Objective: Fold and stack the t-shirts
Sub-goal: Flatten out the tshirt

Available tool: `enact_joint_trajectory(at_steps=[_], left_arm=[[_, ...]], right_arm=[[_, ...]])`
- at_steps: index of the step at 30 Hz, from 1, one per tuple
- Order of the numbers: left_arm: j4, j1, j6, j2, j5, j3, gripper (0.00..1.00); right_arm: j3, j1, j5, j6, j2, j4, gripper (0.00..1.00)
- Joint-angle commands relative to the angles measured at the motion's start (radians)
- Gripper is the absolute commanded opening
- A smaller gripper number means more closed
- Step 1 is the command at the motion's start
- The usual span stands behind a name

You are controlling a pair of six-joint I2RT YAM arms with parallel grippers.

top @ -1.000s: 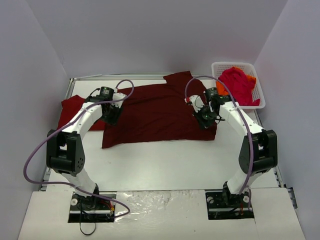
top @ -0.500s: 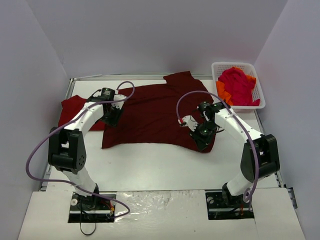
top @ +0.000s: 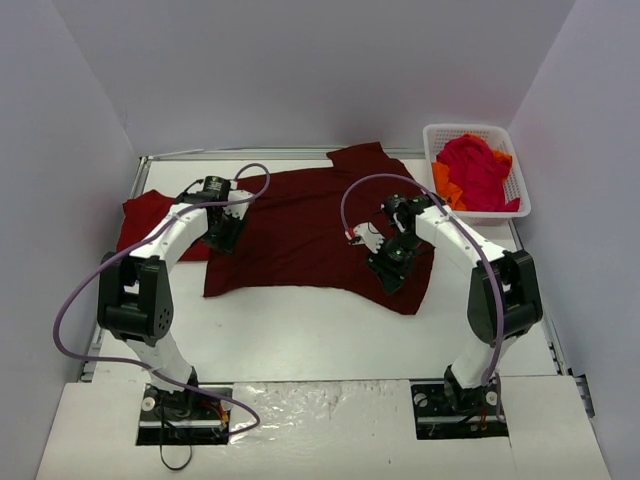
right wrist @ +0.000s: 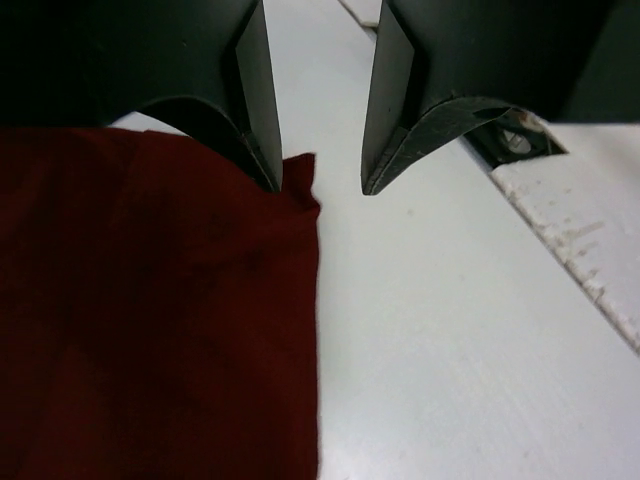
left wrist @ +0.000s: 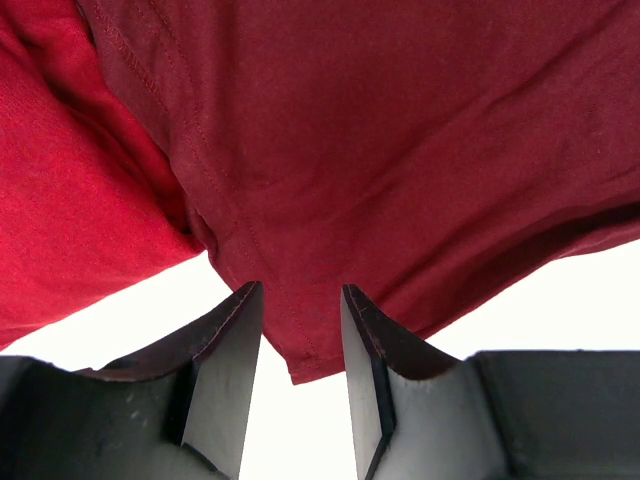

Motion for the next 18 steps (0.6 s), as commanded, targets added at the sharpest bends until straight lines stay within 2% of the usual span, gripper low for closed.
enact_joint_trajectory(at_steps=[1,8,18], left_arm=[[-0.010,0.001,0.020,-0.015,-0.004,0.029,0.36],[-0.007,0.001,0.020,-0.014,-0.008,0.024,0.36],[-0.001,0.003,0.020,-0.003,-0.014,0.023,0.36]], right_arm=[[0.049,-0.005,0.021,0.067,0.068,0.074,0.34],[0.175,-0.004,0.022,0.105,0.249,0.145,0.37],[0.287,-0.009,0.070,0.118,0.350,0.172,0.37]])
